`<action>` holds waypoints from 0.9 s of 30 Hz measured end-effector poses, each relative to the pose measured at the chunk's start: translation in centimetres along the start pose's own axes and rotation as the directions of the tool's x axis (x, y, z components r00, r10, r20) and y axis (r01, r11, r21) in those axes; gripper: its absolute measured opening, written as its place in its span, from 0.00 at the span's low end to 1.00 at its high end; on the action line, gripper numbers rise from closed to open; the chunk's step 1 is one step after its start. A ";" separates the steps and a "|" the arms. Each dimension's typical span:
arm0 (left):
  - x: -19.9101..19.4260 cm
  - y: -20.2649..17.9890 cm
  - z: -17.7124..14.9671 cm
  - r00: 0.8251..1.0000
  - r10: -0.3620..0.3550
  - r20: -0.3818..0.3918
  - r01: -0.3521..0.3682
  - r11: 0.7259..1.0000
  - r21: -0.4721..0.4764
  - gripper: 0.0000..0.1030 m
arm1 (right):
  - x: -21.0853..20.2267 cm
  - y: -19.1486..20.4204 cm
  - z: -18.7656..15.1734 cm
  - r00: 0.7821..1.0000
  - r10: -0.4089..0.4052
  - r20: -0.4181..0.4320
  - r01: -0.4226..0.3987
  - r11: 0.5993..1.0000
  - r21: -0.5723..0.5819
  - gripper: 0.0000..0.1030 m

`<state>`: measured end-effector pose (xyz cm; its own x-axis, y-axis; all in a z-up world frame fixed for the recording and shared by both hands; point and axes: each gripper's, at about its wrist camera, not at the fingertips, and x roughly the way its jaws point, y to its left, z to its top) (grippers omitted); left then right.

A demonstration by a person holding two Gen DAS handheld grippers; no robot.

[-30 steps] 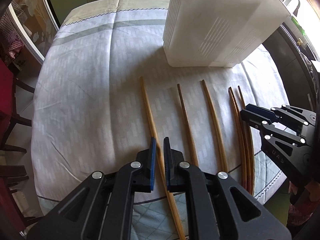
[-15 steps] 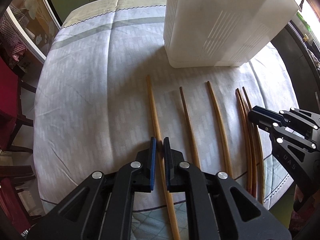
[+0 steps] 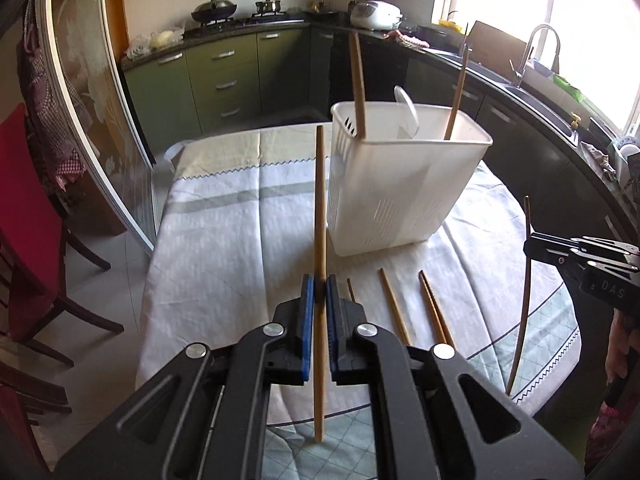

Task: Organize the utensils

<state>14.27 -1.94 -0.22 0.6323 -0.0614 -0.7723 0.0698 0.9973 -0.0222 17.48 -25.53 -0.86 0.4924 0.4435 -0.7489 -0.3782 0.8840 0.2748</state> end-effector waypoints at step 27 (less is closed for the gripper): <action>-3.4 -1.2 -0.2 0.997 -0.051 0.062 0.048 0.998 0.046 0.06 | -5.7 2.1 0.1 0.992 0.017 0.128 -0.011 0.999 -0.048 0.06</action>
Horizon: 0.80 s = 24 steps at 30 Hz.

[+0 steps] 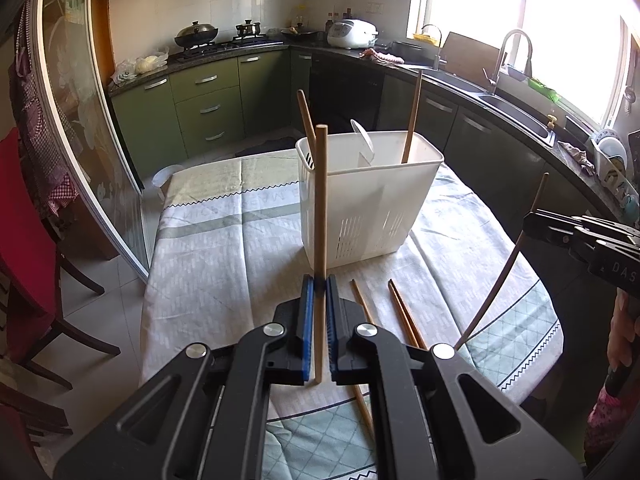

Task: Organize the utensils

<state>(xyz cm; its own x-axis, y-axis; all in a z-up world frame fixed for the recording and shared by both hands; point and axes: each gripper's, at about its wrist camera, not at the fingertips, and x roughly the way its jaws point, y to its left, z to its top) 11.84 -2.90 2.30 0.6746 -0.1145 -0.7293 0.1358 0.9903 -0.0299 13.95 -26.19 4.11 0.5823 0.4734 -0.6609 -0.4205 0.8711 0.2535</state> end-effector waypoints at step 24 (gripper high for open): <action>-4.4 -1.4 4.2 0.994 -0.062 0.088 0.060 0.998 0.031 0.06 | -4.6 1.9 5.1 0.995 0.050 0.090 -0.044 0.997 -0.063 0.06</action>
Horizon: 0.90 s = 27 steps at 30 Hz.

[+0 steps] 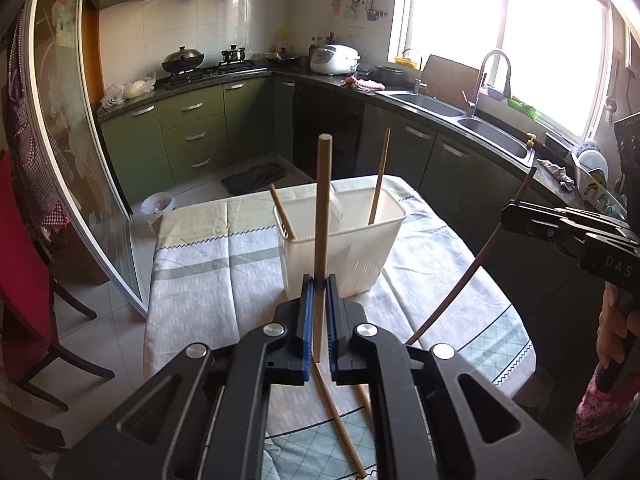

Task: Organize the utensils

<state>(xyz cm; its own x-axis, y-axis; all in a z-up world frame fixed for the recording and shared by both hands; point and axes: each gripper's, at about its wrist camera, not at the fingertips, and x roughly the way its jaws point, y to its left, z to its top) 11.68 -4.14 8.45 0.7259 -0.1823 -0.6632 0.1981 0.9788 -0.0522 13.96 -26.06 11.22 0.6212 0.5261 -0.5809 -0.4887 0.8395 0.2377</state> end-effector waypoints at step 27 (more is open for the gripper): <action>6.5 -0.2 10.1 0.992 0.059 0.108 -0.055 0.997 -0.046 0.06 | 9.8 -4.1 9.9 0.997 -0.076 0.007 0.075 0.994 0.076 0.06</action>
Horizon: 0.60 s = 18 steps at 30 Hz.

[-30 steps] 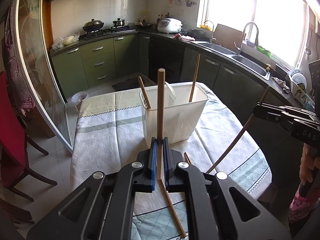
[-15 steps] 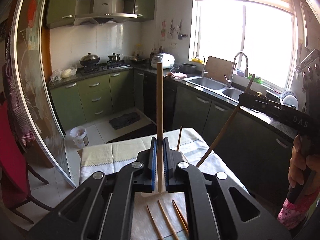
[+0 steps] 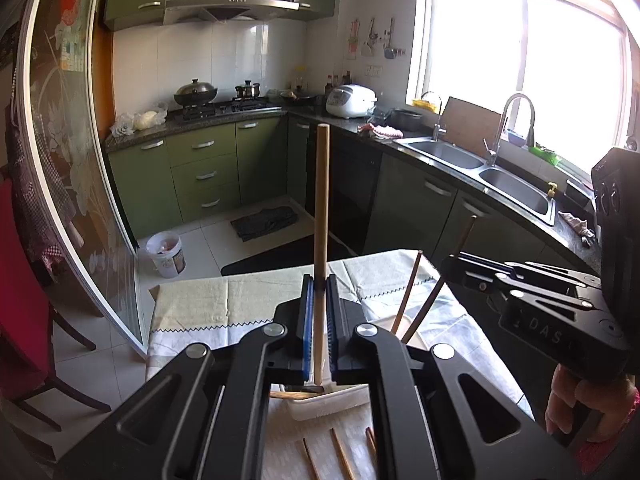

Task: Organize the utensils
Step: 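Lower the chopsticks into the holder and open both grippers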

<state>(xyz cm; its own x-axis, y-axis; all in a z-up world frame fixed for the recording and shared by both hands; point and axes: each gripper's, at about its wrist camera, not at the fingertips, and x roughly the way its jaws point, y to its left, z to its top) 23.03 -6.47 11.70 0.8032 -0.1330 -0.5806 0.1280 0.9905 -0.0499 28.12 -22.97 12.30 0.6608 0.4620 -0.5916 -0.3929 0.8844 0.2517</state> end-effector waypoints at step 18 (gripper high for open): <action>-2.6 -0.1 -7.4 0.975 -0.058 -0.214 0.061 0.998 0.006 0.33 | -6.4 -0.8 -7.6 1.000 0.017 0.017 -0.017 0.999 -0.034 0.24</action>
<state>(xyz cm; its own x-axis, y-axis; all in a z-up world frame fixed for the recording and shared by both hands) 16.64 -5.92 7.16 0.6513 -0.1802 -0.7372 0.1805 0.9803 -0.0801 19.35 -27.14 10.08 0.6644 0.4783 -0.5742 -0.4254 0.8738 0.2356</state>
